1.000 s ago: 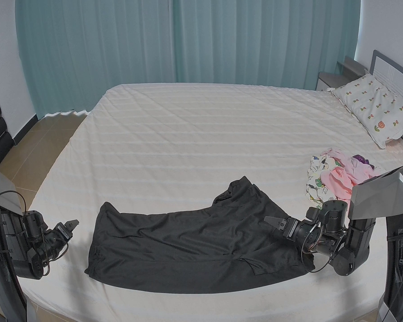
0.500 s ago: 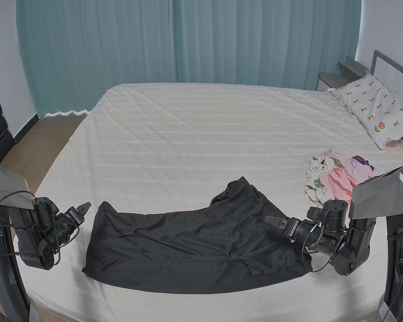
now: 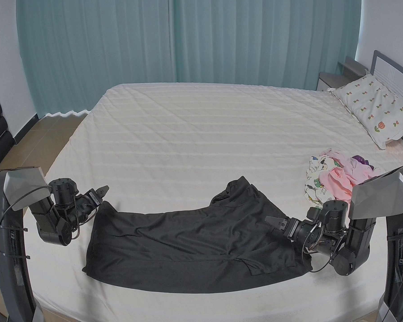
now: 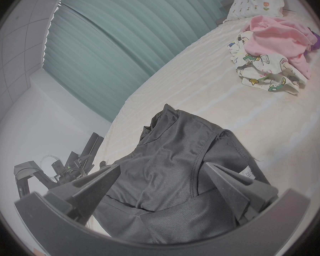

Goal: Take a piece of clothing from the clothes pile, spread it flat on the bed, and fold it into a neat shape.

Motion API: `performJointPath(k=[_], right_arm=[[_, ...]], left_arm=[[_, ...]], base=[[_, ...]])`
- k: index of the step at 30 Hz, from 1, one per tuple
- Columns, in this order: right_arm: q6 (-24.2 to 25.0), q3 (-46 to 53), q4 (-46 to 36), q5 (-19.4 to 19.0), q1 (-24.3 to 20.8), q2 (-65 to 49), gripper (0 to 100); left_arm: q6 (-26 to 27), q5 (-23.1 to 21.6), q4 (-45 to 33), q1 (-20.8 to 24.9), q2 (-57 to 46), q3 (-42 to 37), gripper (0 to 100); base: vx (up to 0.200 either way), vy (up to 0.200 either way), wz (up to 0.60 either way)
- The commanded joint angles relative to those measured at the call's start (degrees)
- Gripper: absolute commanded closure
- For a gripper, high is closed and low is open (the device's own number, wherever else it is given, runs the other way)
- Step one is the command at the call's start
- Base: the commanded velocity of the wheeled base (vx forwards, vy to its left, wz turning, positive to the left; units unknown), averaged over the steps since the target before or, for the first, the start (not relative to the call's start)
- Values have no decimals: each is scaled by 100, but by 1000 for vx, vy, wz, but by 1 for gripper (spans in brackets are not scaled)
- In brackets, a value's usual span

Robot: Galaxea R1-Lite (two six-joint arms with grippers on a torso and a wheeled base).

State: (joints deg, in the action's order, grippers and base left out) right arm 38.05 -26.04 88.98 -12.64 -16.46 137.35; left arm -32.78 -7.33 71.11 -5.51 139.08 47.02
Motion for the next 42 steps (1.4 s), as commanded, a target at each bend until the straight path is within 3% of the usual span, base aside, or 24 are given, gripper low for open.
performJointPath(k=[1, 11, 24, 25, 37, 42], right_arm=[[-8, -24, 58, -1, 2, 37, 0], [-8, -33, 58, 7, -33, 116, 0], [-8, -42, 58, 7, -95, 134, 0], [-8, -42, 58, -1, -95, 143, 0], [-34, -384, -47, 7, -68, 213, 0], [-43, -1536, -1735, 7, -33, -191, 0]], left_arm=[[-18, -6, 17, 243, 286, 176, 0], [70, 407, 70, 226, 699, 589, 0], [52, 355, 79, 208, 849, 528, 0], [35, 355, 79, 191, 831, 528, 100], [17, 741, 237, 59, 840, 598, 100], [-9, 768, 641, 41, 822, 510, 100]], base=[[0, 0, 0], [0, 0, 0], [0, 0, 0], [0, 0, 0], [0, 0, 0], [0, 0, 0]])
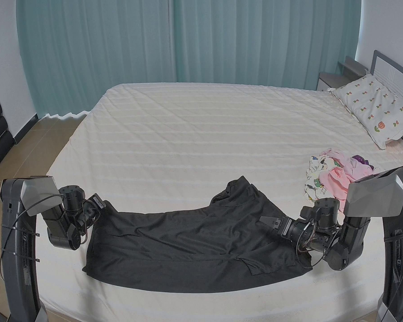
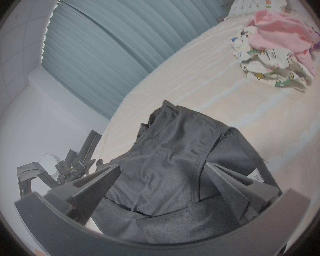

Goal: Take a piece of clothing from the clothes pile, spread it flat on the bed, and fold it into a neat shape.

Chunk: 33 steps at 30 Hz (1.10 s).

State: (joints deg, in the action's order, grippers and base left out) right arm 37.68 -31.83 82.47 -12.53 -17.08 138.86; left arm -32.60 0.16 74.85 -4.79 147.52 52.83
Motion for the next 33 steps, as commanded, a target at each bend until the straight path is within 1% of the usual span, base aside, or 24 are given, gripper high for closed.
performJointPath(k=[1, 3, 4, 5, 6, 7, 9, 10, 14, 17, 21, 23, 24, 26, 27, 28, 29, 31, 33], right_arm=[[2, -1273, -1523, 5, 38, -386, 0], [-15, -1818, -2218, 32, 47, -413, 0], [-15, -1818, -2218, 32, 47, -413, 0], [-15, -2284, -2771, 172, -6, -404, 0], [-15, -2416, -2921, 251, -32, -378, 0], [-15, -2416, -2921, 251, -32, -378, 0], [-42, -2512, -3053, 339, -191, -290, 0], [-59, -2512, -3079, 339, -208, -281, 0], [-226, -2521, -3202, 339, -191, -281, 0], [-499, -2539, -3343, 330, -155, -254, 0], [-560, -2548, -3369, 339, -138, -246, 0], [-560, -2574, -3369, 339, -129, -237, 0], [-560, -2574, -3369, 339, -129, -237, 0], [-560, -2539, -3369, 339, -138, -193, 0], [-560, -2521, -3351, 348, -155, -114, 0], [-560, -2521, -3351, 348, -155, -114, 0], [-551, -2539, -3307, 348, -173, -52, 0], [-551, -2556, -3307, 348, -191, -26, 0], [-543, -2548, -3307, 339, -199, -26, 0]], left_arm=[[-45, 19, 337, -39, -30, -115, 100], [-98, 2, 399, -39, -57, -230, 100], [-98, 2, 399, -39, -57, -230, 100], [-115, -104, 399, -39, -92, -397, 100], [-115, -148, 390, -39, -100, -405, 100], [-115, -148, 390, -39, -100, -405, 100], [-115, -297, 381, -39, -144, -405, 100], [-115, -359, 381, -39, -153, -405, 0], [-106, -605, 416, -39, -127, -414, 0], [-71, -851, 399, -127, -127, -414, 0], [-1, -1088, 188, -163, -224, -291, 0], [271, -1132, -489, -145, -487, -168, 0], [271, -1132, -489, -145, -487, -168, 0], [623, -1158, -1280, -127, -645, 139, 0], [720, -1194, -1385, -127, -628, 333, 0], [720, -1194, -1385, -127, -628, 333, 0], [729, -1299, -1368, -127, -584, 491, 0], [860, -1642, -1473, -127, -470, 526, 0], [1027, -1835, -1500, -171, -373, 544, 0]], base=[[0, 0, 0], [0, 0, 0], [0, 0, 0], [0, 0, 0], [0, 0, 0], [0, 0, 0], [0, 0, 0], [0, 0, 0], [0, 0, 0], [0, 0, 0], [0, 0, 0], [0, 0, 0], [0, 0, 0], [0, 0, 0], [0, 0, 0], [0, 0, 0], [0, 0, 0], [0, 0, 0], [0, 0, 0]])
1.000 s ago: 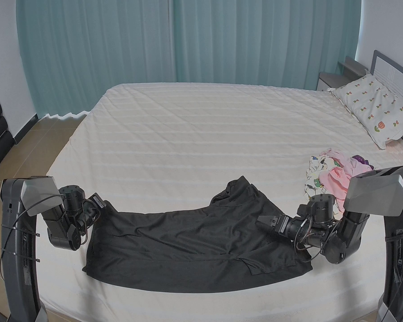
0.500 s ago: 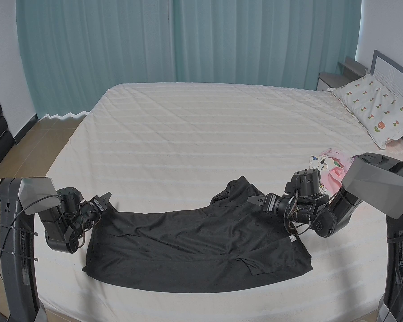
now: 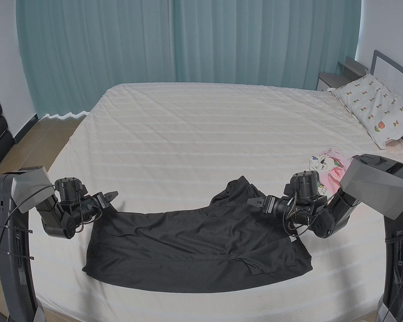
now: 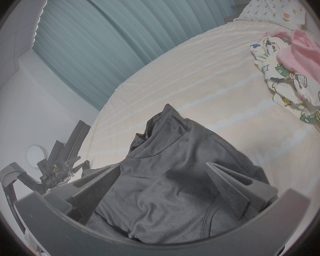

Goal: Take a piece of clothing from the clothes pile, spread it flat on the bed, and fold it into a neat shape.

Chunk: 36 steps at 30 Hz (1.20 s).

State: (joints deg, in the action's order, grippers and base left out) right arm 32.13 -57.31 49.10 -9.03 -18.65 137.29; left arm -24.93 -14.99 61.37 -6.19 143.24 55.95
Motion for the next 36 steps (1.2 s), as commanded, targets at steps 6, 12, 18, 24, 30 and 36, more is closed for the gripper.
performJointPath(k=[6, 12, 18, 24, 30, 36], right_arm=[[12, -17, 29, -11, -24, 237, 0], [3, -8, 47, -11, -16, 210, 0], [-5, -44, 29, -2, 2, 184, 0], [-14, -307, -41, -2, 63, 210, 0], [-313, -615, -50, 7, 143, 333, 0], [-542, -1327, -639, 7, 195, 588, 0]], left_arm=[[313, -601, -195, -66, 143, 293, 0], [322, -601, -230, -172, 222, 302, 0], [322, -610, -160, -224, 380, 311, 0], [269, -830, -169, -286, 389, 364, 0], [261, -830, -116, -321, 407, 390, 100], [164, -698, 306, -330, 503, 364, 100]], base=[[0, 0, 0], [0, 0, 0], [0, 0, 0], [0, 0, 0], [0, 0, 0], [0, 0, 0]])
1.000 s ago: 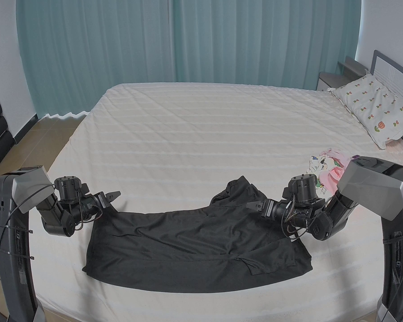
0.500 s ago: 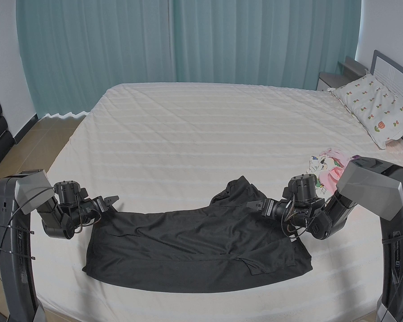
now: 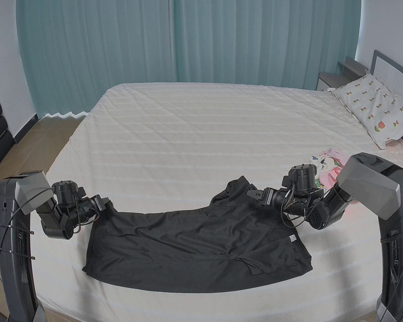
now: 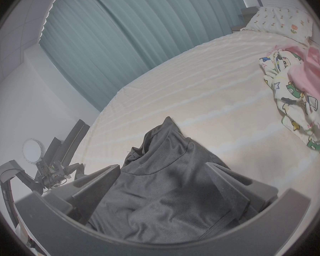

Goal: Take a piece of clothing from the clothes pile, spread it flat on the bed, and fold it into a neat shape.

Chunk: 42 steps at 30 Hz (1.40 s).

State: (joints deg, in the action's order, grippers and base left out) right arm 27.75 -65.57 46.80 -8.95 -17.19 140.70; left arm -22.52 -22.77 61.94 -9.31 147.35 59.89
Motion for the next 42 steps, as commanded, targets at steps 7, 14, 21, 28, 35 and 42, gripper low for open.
performJointPath(k=[7, 14, 21, 28, 35, 42], right_arm=[[-287, -1660, -839, 455, 58, 1073, 0], [-164, -2082, -980, 473, 172, 1363, 0], [548, -2443, -997, 332, 234, 1407, 0], [513, -2601, -1015, 200, 146, 1469, 0], [486, -3058, -1314, 271, 84, 1776, 100], [548, -3137, -1305, 614, 67, 1759, 100]], left_arm=[[-429, 440, 741, -18, 75, -338, 100], [-447, 467, 784, -18, 40, -522, 100], [-499, 467, 784, -18, 40, -531, 100], [-508, 493, 784, -18, 48, -549, 100], [-499, 493, 784, -44, 84, -549, 100], [-578, 511, 784, -97, 57, -540, 100]], base=[[0, 0, 0], [0, 0, 0], [0, 0, 0], [0, 0, 0], [0, 0, 0], [0, 0, 0]])
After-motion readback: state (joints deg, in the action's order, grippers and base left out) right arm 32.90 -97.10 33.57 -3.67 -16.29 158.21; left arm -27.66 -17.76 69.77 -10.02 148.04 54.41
